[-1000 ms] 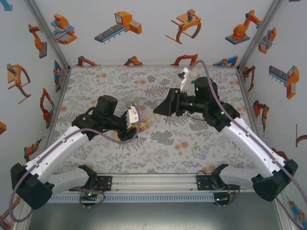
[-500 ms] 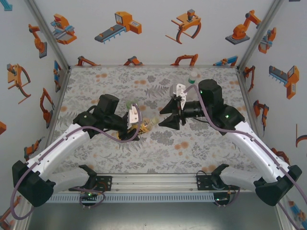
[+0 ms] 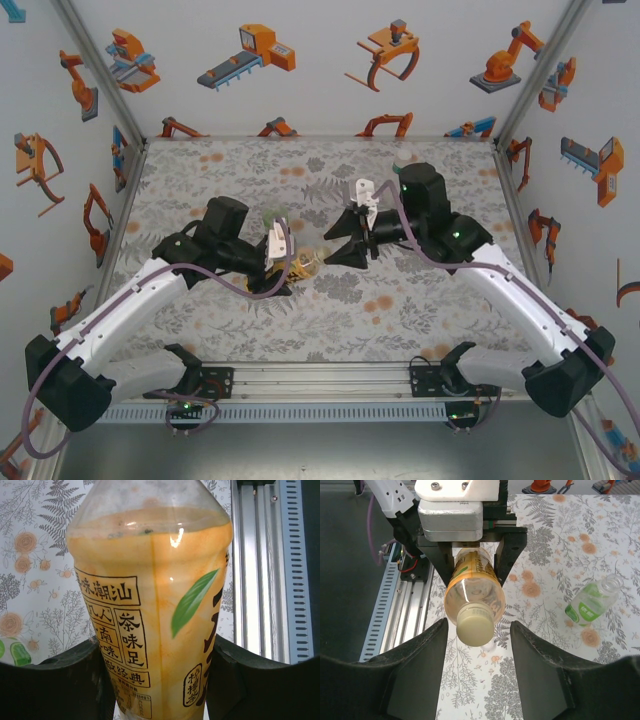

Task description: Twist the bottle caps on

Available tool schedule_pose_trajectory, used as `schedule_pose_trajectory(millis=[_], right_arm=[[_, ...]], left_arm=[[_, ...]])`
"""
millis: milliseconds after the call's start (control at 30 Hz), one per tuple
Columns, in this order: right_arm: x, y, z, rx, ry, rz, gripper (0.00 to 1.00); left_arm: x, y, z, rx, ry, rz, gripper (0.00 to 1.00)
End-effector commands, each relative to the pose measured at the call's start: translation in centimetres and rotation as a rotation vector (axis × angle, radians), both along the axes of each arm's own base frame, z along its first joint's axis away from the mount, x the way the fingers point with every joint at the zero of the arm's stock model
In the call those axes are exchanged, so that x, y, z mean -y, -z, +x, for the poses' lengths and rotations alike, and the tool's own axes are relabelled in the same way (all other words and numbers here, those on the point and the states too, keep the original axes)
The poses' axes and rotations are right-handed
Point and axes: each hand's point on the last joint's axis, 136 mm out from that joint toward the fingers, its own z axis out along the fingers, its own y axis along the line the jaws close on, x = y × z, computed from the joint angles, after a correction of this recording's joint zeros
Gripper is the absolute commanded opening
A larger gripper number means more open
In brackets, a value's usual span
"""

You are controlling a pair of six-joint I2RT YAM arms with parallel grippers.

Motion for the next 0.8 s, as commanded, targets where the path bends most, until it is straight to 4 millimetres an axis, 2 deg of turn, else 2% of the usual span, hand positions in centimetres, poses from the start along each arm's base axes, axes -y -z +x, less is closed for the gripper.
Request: schedule_pose_trajectory(millis=[0, 300, 433, 567, 767], right_arm=[[-0.3, -0.2, -0.3, 0.006, -0.048, 0.036, 0.49], [-0.5, 0.8, -0.1, -0.033, -0.046, 0.019, 0.47], [-0.6, 0.9, 0.1, -0.041, -0.042, 0.019, 0.43], [-0.7, 0.8, 0.1, -0.049, -0.038, 0.023, 0.33], [-0.8, 1.0, 0.7, -0.166, 0.013, 0.016, 0.09]], left_arm=[[0.3, -1.3, -0.5, 0.013, 0.043, -0.03, 0.0], [0.4, -1.3, -0.5, 0.012, 0.045, -0.03, 0.0], [0.4, -1.3, -0.5, 0.013, 0.045, -0.03, 0.0], [0.3, -1.4, -0.6, 0.016, 0.044, -0.03, 0.0], [0.0, -1.3, 0.4, 0.059, -0.011, -0.009, 0.0]])
